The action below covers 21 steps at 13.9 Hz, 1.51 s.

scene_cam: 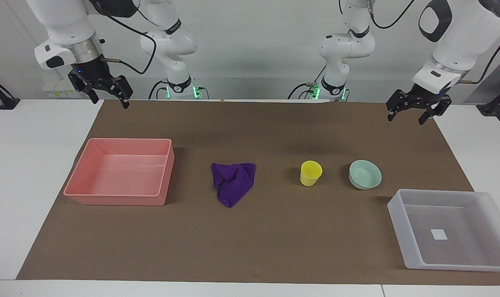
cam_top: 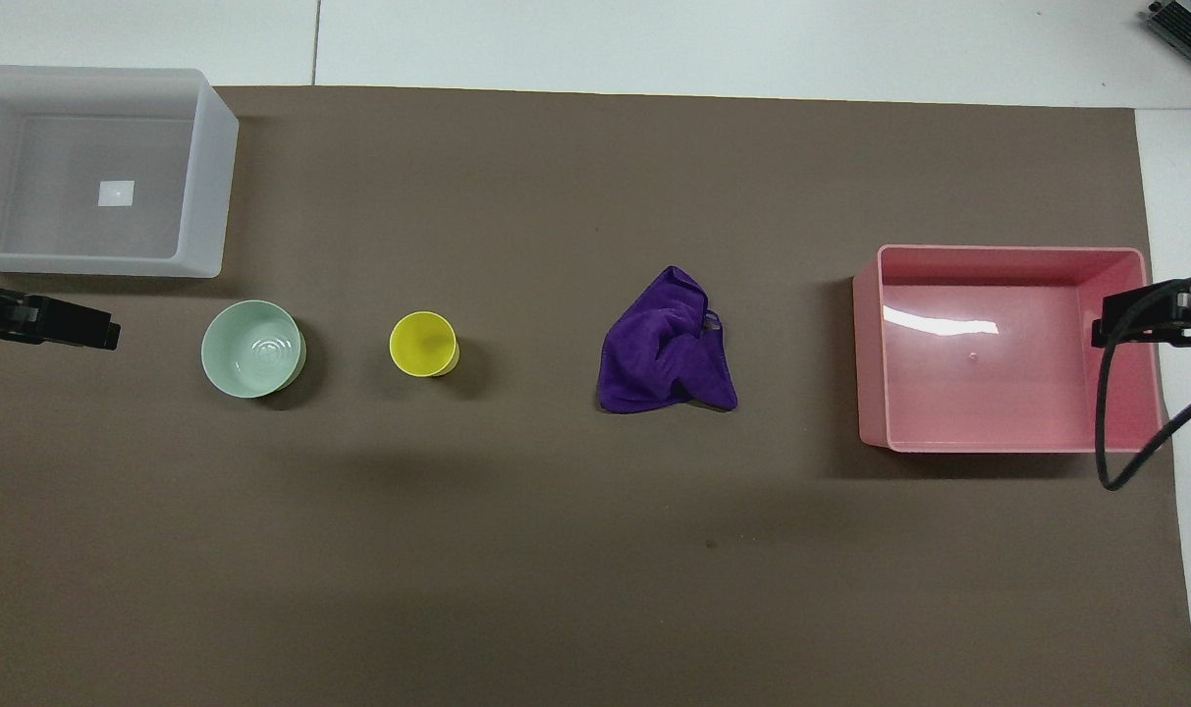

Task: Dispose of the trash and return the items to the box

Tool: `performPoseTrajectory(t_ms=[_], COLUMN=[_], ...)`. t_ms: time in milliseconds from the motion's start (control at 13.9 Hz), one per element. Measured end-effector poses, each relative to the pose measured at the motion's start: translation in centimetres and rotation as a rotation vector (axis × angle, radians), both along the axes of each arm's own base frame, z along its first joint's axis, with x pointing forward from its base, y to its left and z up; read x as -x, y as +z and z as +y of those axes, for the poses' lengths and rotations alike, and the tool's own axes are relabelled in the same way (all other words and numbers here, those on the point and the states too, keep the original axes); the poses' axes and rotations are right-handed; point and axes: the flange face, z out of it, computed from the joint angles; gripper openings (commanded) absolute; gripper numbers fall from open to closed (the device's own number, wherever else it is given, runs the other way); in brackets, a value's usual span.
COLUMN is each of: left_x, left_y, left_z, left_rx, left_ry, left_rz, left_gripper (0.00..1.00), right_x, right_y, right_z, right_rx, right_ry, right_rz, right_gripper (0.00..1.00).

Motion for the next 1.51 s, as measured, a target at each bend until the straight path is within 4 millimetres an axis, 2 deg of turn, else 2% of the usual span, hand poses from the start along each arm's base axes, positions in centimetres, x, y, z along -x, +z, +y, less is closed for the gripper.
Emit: performPoseTrajectory(t_ms=[432, 649, 1153, 1514], left_x=[-0.7, -1.3, -3.9, -4.4], left_y=[-1.5, -3.2, -10.2, -16.4], left_z=[-0.3, -0.3, -1.0, -0.7], left_rx=[0.001, 0.001, 0.003, 0.004], left_ry=[0.001, 0.002, -0.005, 0.002], left_rz=[-0.045, -0.073, -0.085, -0.111], left_gripper=[1.00, 1.00, 1.00, 1.00], right_x=[0.0, 0.0, 0.0, -0.2], right_y=[0.0, -0.2, -0.4, -0.6], right_z=[0.0, 0.0, 0.0, 0.0], right_rx=[0.000, 0.000, 0.000, 0.000], right_ry=[0.000, 0.000, 0.000, 0.001], right_rz=[0.001, 0.005, 0.008, -0.002], right_gripper=[1.00, 1.00, 1.00, 1.00])
